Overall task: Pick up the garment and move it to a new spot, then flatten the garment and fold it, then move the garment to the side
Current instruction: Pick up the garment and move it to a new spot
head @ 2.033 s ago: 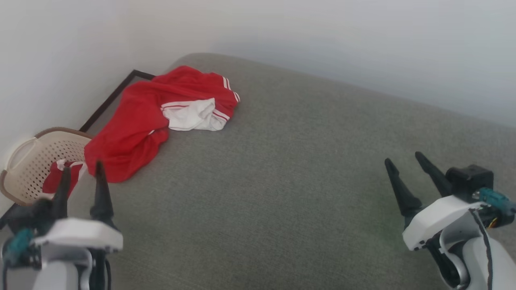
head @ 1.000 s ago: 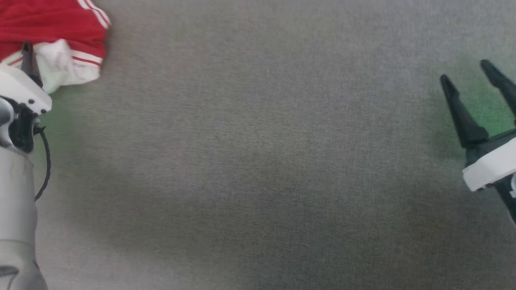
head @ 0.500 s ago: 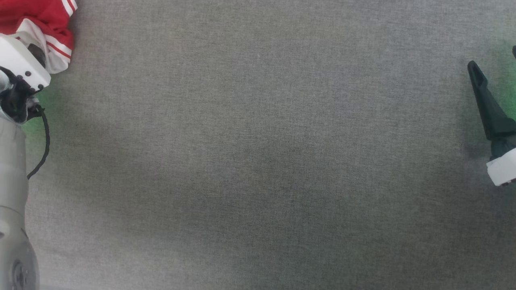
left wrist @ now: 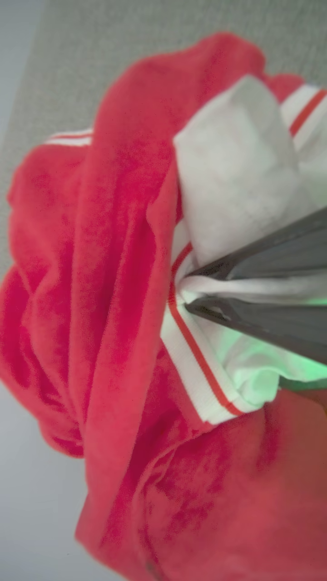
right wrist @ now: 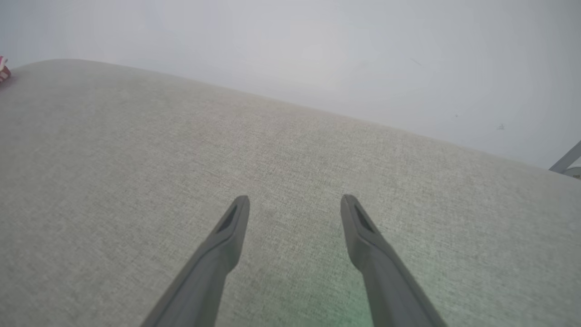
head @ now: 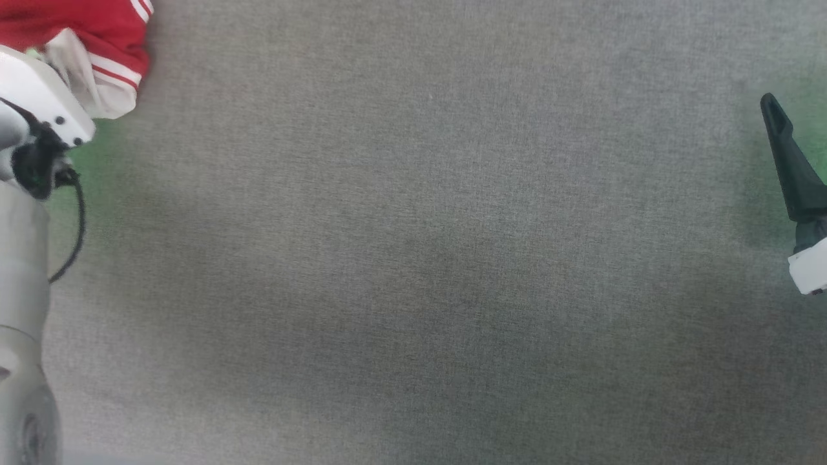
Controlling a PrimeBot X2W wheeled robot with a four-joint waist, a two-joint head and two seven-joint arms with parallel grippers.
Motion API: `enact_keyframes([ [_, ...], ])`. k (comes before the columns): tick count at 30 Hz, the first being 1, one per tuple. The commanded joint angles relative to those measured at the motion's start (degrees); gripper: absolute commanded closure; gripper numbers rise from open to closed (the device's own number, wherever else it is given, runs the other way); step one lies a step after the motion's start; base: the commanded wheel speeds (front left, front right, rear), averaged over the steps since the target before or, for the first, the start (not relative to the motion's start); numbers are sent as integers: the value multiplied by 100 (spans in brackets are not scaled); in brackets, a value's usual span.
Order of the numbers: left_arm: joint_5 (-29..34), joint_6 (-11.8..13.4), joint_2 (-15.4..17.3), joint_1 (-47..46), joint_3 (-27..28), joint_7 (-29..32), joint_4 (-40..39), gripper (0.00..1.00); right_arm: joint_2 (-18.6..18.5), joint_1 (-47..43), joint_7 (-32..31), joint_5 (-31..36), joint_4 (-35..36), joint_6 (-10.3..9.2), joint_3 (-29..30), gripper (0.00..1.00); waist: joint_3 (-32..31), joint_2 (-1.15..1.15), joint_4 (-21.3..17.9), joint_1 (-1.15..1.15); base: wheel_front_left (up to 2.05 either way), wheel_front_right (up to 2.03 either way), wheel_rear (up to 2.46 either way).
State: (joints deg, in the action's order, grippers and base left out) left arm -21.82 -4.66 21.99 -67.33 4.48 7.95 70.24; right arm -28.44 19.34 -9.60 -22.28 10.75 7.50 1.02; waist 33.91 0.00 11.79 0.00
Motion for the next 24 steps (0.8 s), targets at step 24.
enact_keyframes([
  [24, 419, -271, 681, -267, -1010, -40, -2515, 100, 839, -286, 485, 102, -545, -2, 136, 0, -1777, 0, 93, 0, 0, 0, 0],
])
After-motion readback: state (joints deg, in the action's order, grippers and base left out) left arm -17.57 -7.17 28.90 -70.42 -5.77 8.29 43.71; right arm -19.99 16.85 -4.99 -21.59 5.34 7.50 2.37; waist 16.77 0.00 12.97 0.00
